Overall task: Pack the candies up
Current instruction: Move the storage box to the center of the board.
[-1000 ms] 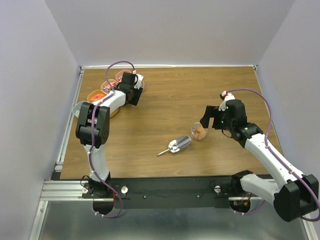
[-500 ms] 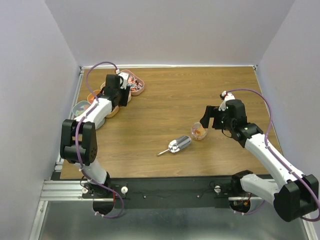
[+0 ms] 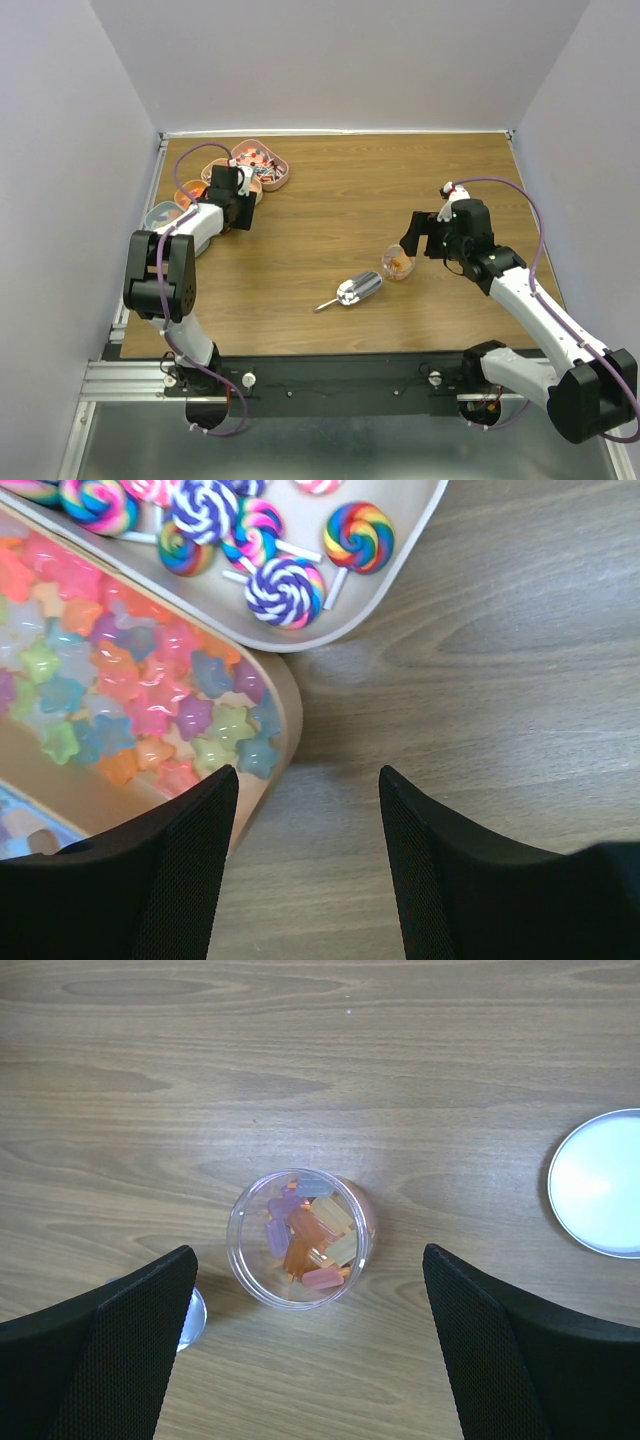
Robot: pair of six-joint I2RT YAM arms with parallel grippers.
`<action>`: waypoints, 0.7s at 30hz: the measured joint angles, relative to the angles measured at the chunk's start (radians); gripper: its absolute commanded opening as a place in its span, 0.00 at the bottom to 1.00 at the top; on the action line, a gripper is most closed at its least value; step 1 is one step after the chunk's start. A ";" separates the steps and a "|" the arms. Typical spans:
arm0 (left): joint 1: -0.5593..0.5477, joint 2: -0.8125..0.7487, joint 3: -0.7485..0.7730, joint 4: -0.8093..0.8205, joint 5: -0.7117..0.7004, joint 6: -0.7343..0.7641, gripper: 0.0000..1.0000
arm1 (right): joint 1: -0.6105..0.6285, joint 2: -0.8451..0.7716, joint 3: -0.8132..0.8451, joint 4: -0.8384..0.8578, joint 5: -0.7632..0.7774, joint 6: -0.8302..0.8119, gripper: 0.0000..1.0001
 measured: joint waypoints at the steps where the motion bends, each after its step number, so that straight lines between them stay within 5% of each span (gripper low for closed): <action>1: 0.000 0.013 0.000 0.002 0.003 0.000 0.66 | 0.000 0.000 0.000 0.000 0.000 0.000 1.00; 5: 0.000 0.063 0.007 0.004 0.016 0.010 0.51 | 0.000 0.000 0.000 0.000 0.000 0.000 1.00; 6: 0.000 0.069 0.011 0.004 0.018 0.011 0.36 | 0.000 0.000 0.000 0.000 0.000 0.000 1.00; 11: 0.006 0.079 0.027 -0.004 0.107 0.013 0.19 | 0.000 0.000 0.000 0.000 0.000 0.000 1.00; 21: -0.099 -0.042 -0.097 -0.035 0.265 -0.055 0.12 | 0.000 0.000 0.000 0.000 0.000 0.000 1.00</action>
